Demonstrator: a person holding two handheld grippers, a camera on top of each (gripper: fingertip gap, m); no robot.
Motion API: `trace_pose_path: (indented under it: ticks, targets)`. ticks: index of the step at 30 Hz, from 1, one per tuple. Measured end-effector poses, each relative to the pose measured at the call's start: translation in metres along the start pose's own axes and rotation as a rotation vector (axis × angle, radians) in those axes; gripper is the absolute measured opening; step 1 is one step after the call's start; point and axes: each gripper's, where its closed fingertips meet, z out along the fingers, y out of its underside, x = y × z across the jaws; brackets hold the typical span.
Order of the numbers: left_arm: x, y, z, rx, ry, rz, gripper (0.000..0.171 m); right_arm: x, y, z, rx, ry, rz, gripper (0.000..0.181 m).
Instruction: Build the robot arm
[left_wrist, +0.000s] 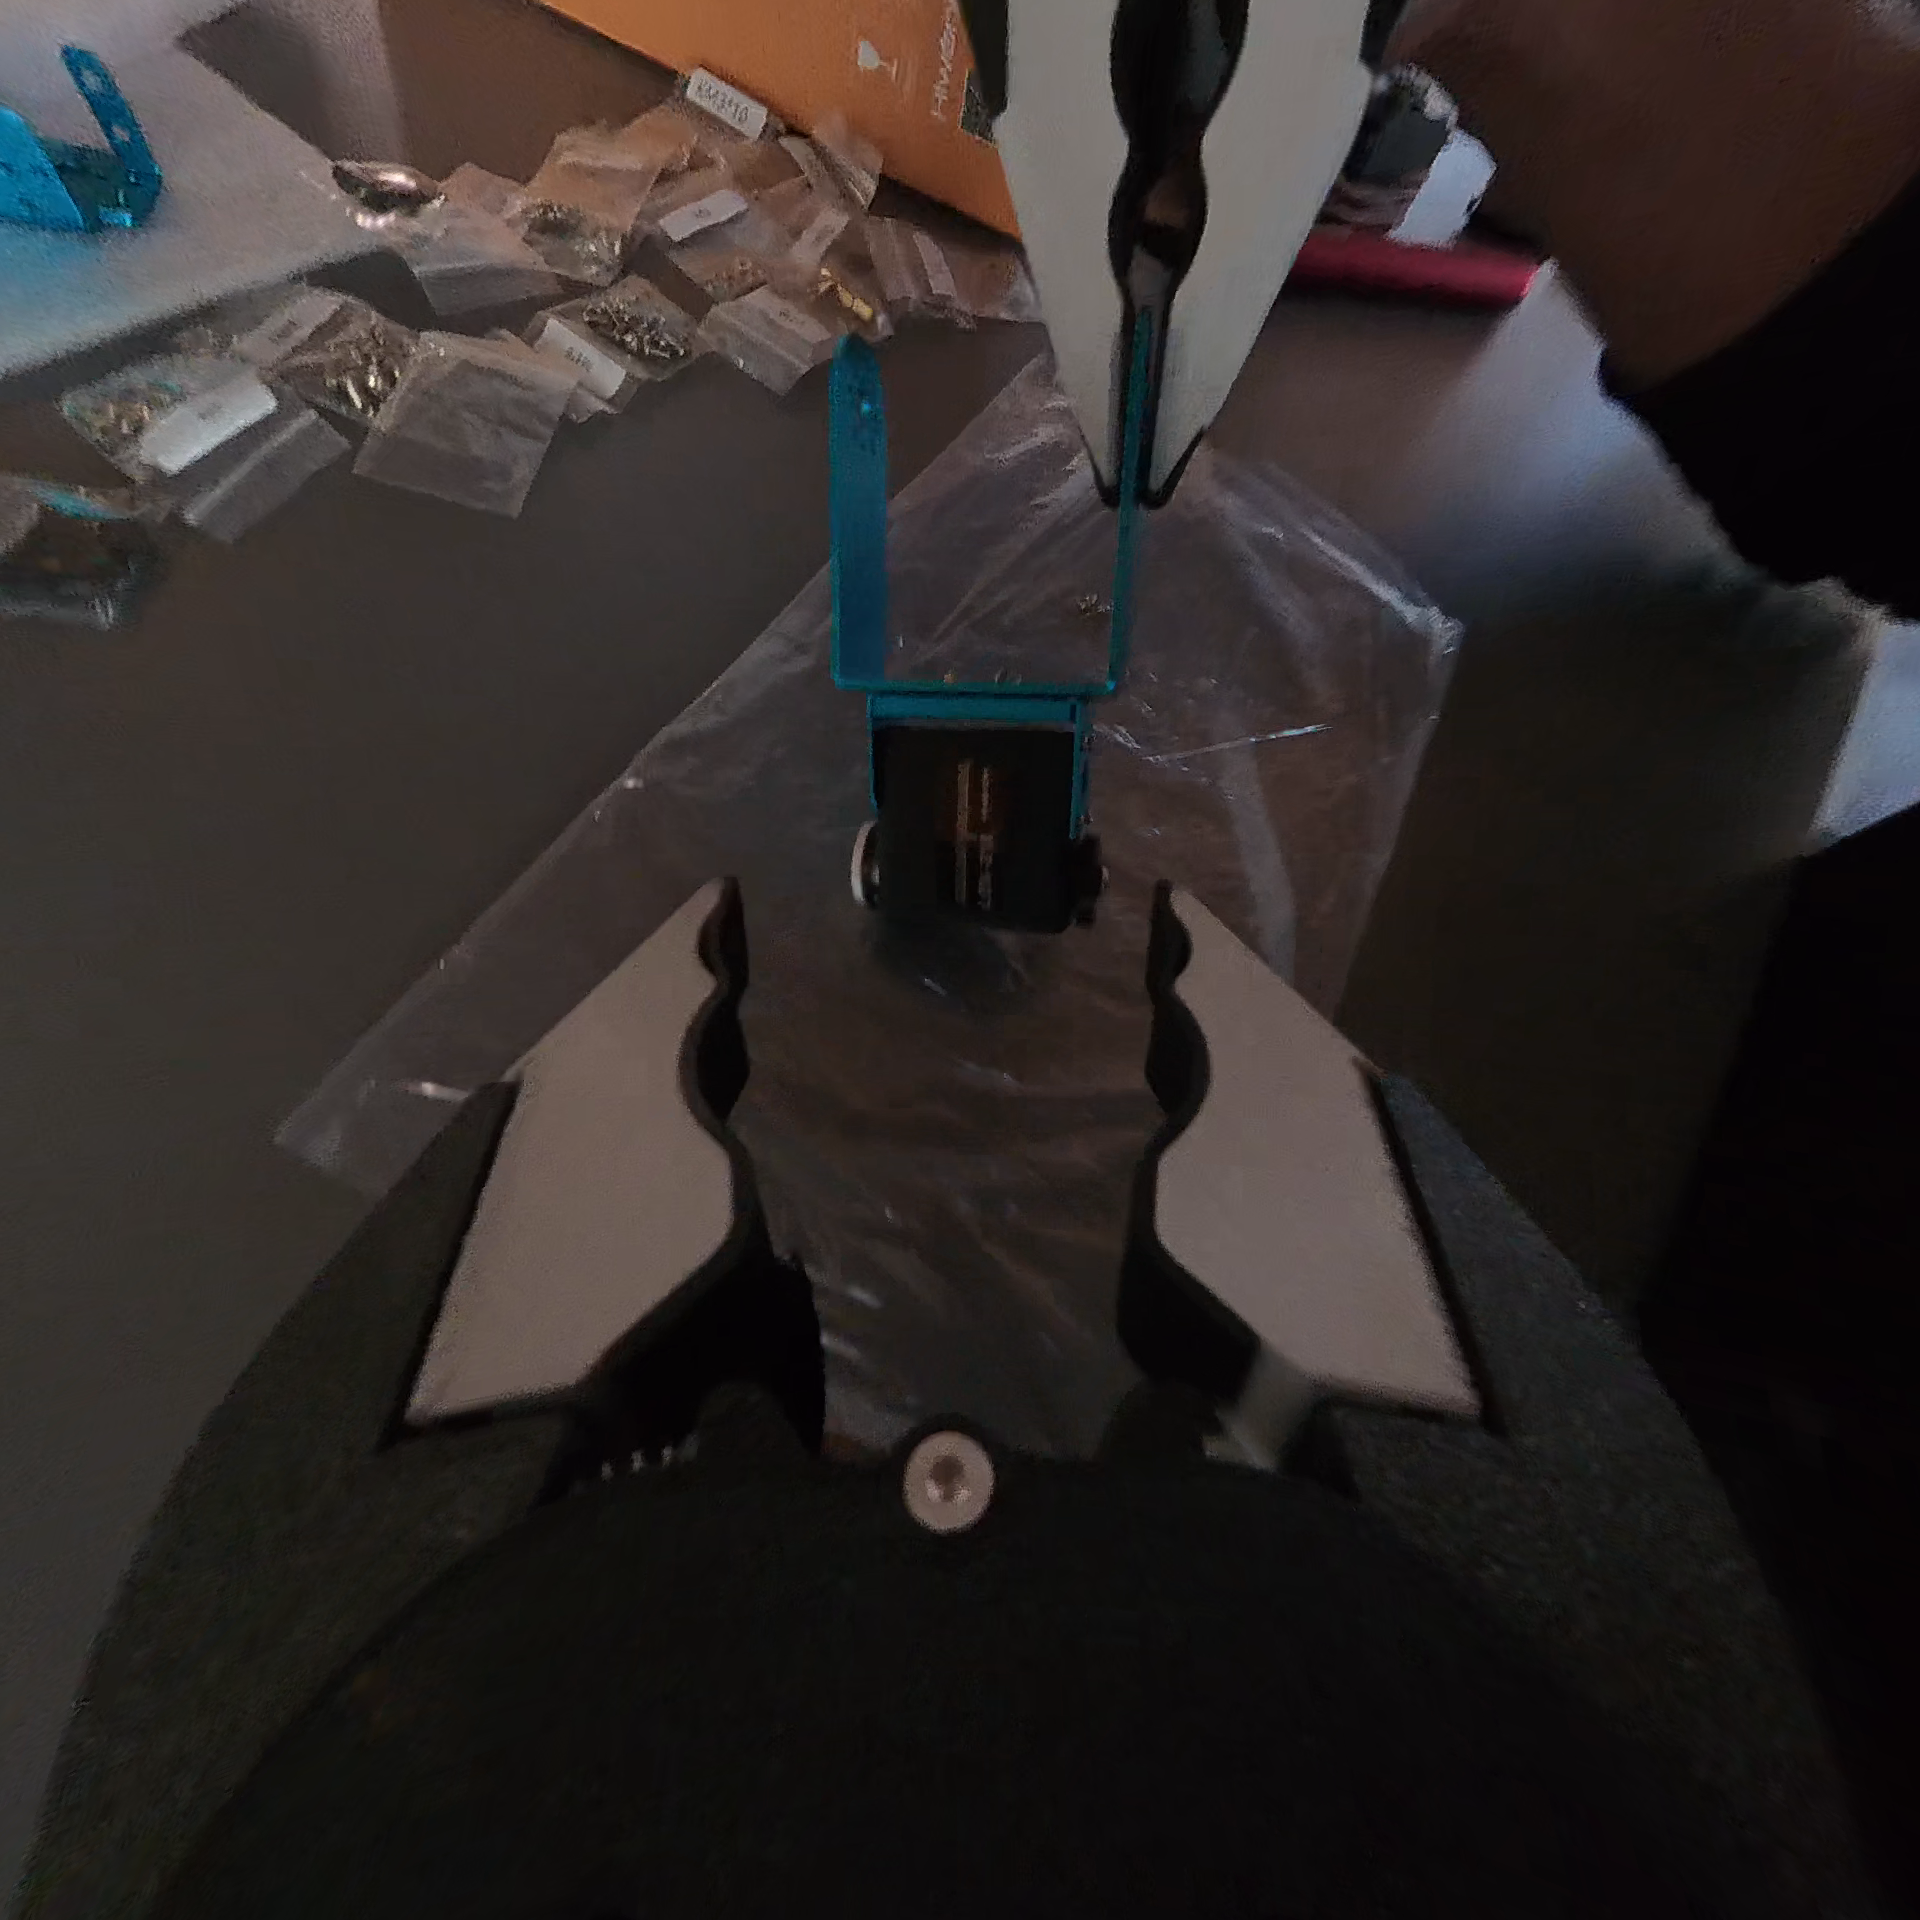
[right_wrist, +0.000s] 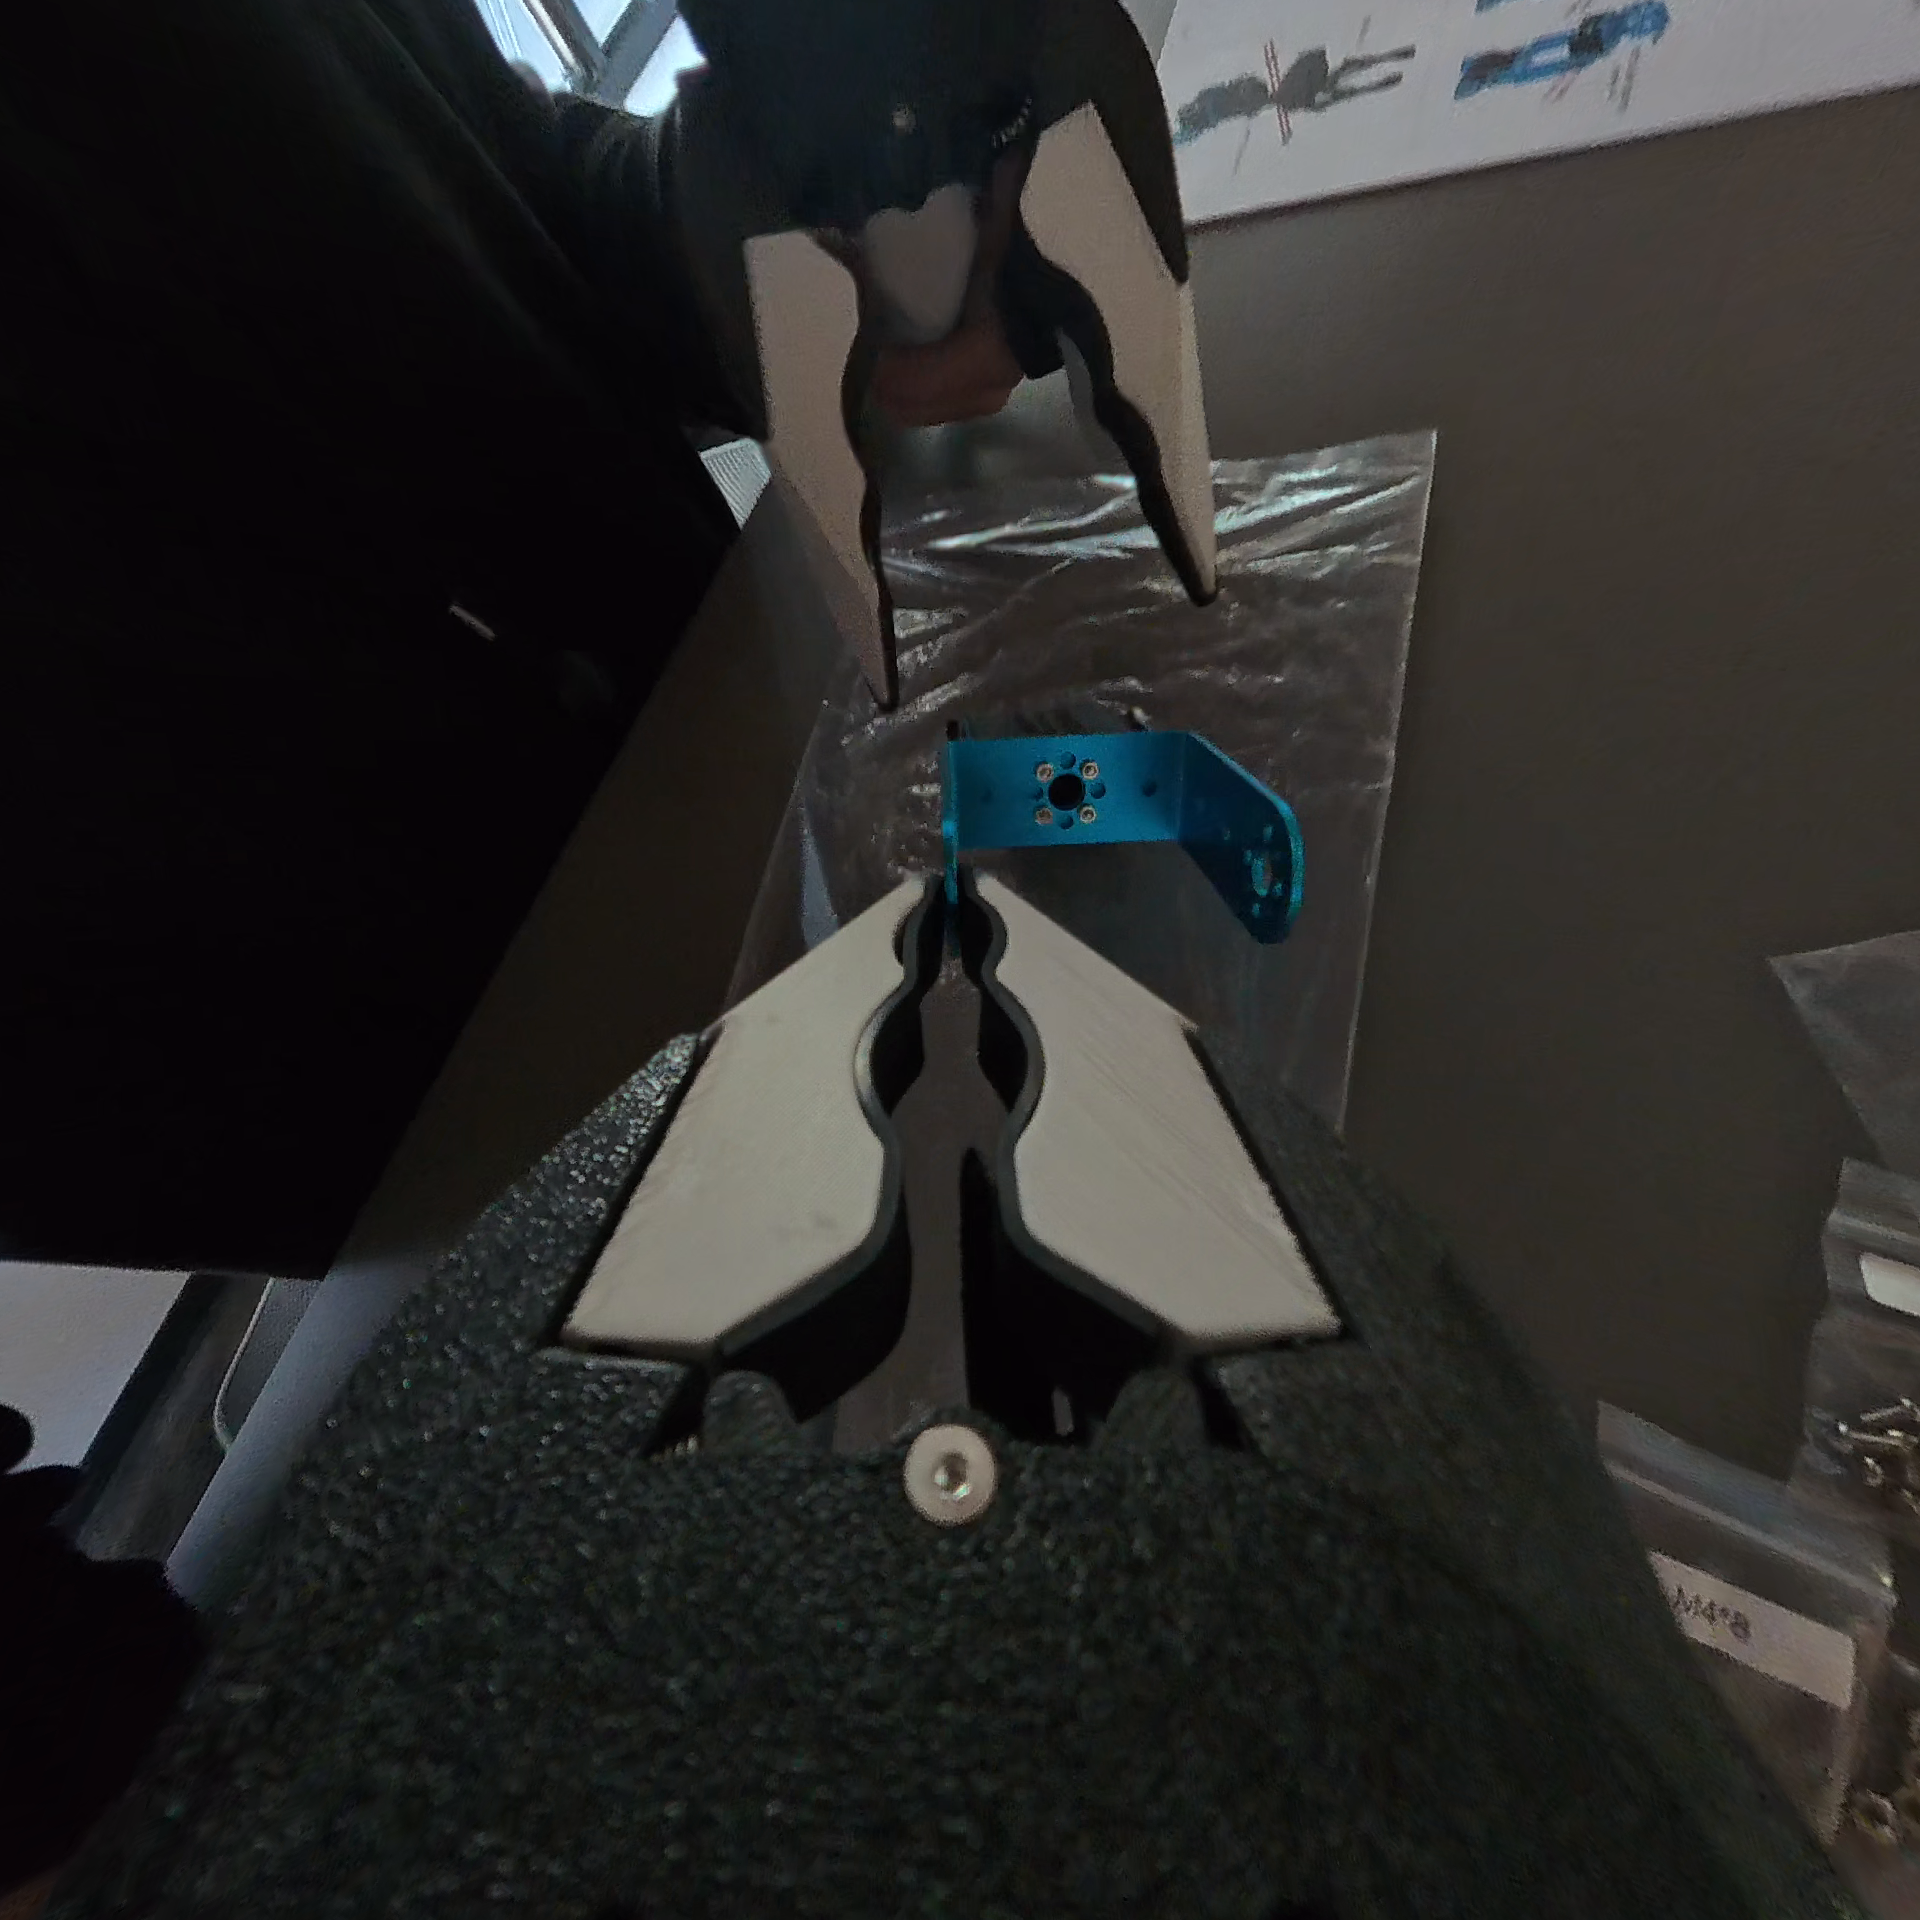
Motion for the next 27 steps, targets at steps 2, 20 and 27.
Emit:
trace_pose_path:
  ticks: [2,20,27]
  targets:
    - [0.005,-0.003,0.012,-0.023,-0.014,0.063,0.077,-0.001,0.004,0.001,-0.036,0.001,0.003,0.002]
    - [-0.004,-0.003,0.047,-0.236,-0.273,0.059,0.05,0.031,0.04,-0.012,-0.091,0.185,0.061,0.022]
    - [-0.004,0.002,0.056,-0.278,-0.355,0.045,0.05,0.038,0.047,-0.007,-0.13,0.282,-0.004,0.016]
